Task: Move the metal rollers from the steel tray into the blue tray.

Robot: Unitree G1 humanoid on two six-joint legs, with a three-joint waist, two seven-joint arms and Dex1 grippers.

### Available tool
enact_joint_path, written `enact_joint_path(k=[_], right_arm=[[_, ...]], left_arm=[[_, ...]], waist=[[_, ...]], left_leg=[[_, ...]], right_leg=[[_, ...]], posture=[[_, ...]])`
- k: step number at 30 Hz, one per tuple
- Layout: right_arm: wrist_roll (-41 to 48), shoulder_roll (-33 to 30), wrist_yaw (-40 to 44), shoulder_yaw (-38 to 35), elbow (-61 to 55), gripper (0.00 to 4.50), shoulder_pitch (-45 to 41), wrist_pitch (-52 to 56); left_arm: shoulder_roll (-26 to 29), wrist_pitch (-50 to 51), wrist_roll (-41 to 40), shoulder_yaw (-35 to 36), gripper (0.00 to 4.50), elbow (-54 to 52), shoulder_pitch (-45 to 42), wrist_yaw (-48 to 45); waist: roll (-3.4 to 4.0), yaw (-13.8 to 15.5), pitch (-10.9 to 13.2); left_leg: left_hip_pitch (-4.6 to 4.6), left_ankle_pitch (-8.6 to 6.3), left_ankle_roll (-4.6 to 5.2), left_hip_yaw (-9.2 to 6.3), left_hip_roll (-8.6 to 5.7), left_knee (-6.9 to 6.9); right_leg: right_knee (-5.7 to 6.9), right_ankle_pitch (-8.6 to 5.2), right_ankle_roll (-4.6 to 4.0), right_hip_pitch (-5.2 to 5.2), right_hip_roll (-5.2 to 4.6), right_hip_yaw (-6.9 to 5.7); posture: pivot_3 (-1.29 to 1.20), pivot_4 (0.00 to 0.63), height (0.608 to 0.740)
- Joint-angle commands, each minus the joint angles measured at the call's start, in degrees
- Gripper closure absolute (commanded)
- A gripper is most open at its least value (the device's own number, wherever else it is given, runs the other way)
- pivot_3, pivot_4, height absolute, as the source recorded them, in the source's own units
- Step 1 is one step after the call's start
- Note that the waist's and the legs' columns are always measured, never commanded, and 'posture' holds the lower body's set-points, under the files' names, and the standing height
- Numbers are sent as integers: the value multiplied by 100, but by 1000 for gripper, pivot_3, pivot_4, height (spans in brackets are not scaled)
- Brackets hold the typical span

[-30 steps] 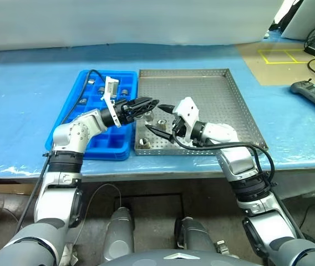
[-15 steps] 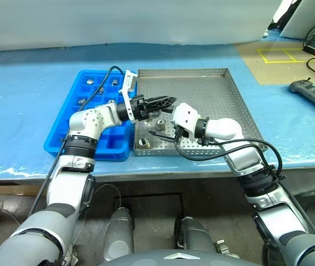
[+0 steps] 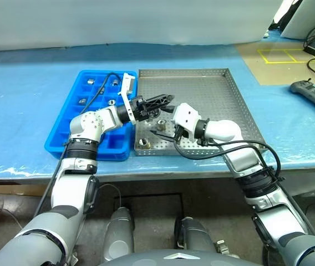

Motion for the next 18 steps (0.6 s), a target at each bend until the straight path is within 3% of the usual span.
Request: enact_joint_path(k=[1, 8, 18], right_arm=[[120, -141, 73, -260, -219, 399, 38, -129], [140, -147, 174, -241, -324, 399, 145, -78], [88, -81, 186, -287, -296, 399, -125, -187]], left_arm=[[203, 397, -324, 322, 999, -35, -126, -7], [360, 469, -314, 580, 999, 506, -416, 27], [147, 492, -7, 215, 999, 1086, -410, -245]], waist=[[0, -1, 0], [0, 3, 0], [-2, -5, 2]], left_leg=[[0, 0, 1, 0, 0, 0], [-1, -2, 3, -1, -2, -1], [1, -3, 5, -1, -1, -3]], right_leg=[[-1, 0, 0, 0, 0, 0], [-6, 0, 0, 0, -1, -1], [-12, 0, 0, 5, 0, -2]], posture=[[-50, 150, 740], [-50, 150, 740], [-66, 150, 740]])
